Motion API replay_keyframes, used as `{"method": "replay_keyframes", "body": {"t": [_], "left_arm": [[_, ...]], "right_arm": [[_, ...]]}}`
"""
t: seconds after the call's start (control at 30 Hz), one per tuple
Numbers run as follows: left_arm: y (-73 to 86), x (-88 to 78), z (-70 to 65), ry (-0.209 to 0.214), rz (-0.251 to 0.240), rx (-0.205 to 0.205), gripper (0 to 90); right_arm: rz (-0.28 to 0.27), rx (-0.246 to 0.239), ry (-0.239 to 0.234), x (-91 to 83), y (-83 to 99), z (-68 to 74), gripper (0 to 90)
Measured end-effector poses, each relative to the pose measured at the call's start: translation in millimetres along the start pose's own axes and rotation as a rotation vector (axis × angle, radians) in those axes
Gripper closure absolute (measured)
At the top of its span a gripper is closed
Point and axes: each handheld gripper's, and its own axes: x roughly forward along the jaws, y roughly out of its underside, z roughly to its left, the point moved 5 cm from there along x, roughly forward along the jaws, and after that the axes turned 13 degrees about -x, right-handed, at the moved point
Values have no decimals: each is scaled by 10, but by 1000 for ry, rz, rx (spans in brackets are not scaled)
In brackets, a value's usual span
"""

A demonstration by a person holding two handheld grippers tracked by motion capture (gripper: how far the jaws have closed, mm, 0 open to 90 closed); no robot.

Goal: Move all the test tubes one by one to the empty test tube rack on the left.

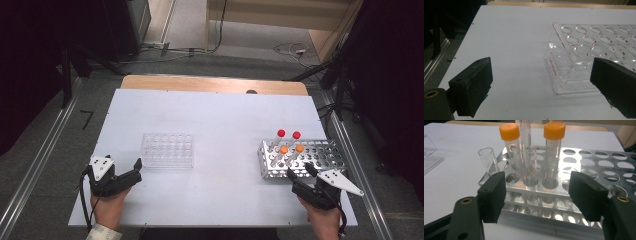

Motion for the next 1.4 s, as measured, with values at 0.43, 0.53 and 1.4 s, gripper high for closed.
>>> {"method": "replay_keyframes", "body": {"t": [0.43,0.53,1.4], "left_arm": [[4,-2,6,2,-1,-8,48],[3,-3,9,1,0,-10,48],[5,-3,5,7,2,-7,48]], "right_arm": [[1,-36,-11,220,-34,45,604],[-5,-48,-1,239,-42,59,648],[-139,-17,31,-110,-377,-18,733]]}}
